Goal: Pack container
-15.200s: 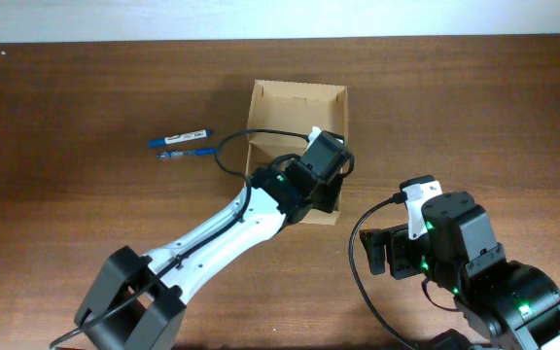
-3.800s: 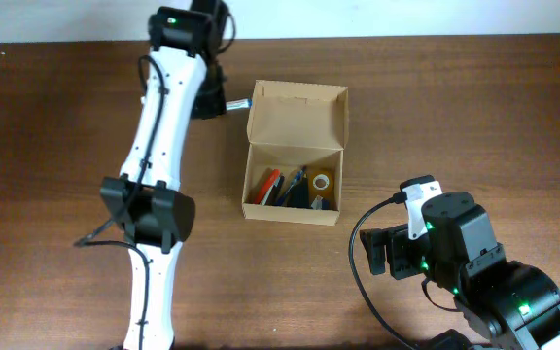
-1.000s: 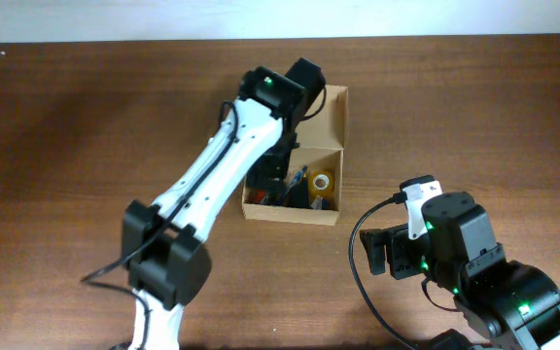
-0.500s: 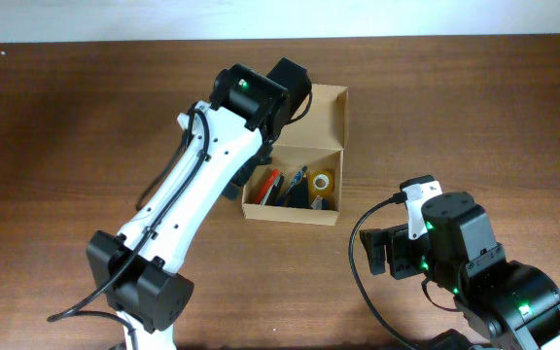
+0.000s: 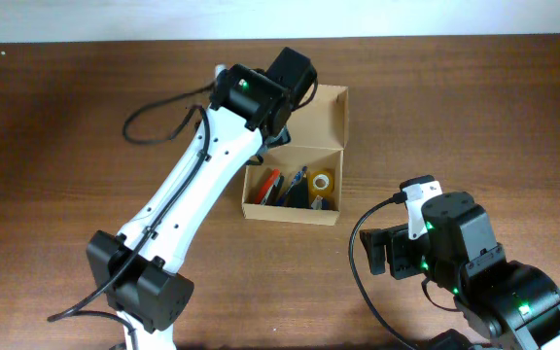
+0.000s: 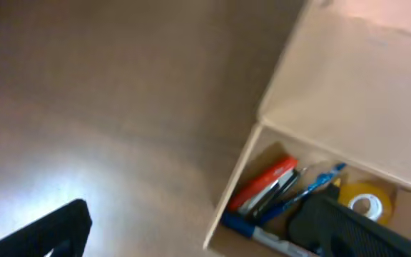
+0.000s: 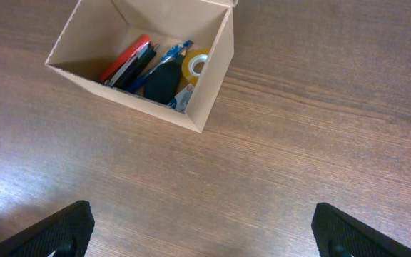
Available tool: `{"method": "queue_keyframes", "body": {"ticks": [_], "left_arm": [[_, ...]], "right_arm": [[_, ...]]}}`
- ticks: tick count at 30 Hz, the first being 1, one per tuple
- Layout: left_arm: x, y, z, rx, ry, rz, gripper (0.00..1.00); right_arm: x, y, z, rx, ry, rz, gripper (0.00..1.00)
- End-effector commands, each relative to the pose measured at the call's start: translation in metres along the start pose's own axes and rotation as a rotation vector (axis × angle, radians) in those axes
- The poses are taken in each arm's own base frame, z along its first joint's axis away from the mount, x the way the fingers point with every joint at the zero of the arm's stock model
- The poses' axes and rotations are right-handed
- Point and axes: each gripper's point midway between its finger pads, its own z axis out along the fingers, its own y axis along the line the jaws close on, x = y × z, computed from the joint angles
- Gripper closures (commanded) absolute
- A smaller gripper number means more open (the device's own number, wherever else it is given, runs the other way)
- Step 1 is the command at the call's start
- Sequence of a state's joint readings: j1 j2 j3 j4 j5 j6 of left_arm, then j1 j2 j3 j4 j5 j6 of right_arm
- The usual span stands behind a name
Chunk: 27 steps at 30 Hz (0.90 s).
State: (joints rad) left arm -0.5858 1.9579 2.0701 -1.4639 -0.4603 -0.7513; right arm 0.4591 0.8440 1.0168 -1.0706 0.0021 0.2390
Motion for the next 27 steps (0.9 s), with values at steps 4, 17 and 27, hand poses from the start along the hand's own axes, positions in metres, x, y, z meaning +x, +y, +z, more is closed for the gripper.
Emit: {"method": "queue_keyframes", "body": {"ticks": [4,17,27], "left_arm": [[-0.024,0.003,-0.009,-0.008,-0.109,0.301,0.0],[-0.037,-0.019,0.0,0.221,-0.083,0.388,0.0],[-0.077,0.018,0.031,0.448,-0.051,0.313,0.0]], "right_arm": [[0.0,0.0,-0.001,0.005,-0.005,-0.001,0.01],[0.0,-0.001,-0.001,0.005,-0.006,0.0,0.01],[-0.053,0.009,0.018,-0.011,-0.156,0.002,0.04]]}}
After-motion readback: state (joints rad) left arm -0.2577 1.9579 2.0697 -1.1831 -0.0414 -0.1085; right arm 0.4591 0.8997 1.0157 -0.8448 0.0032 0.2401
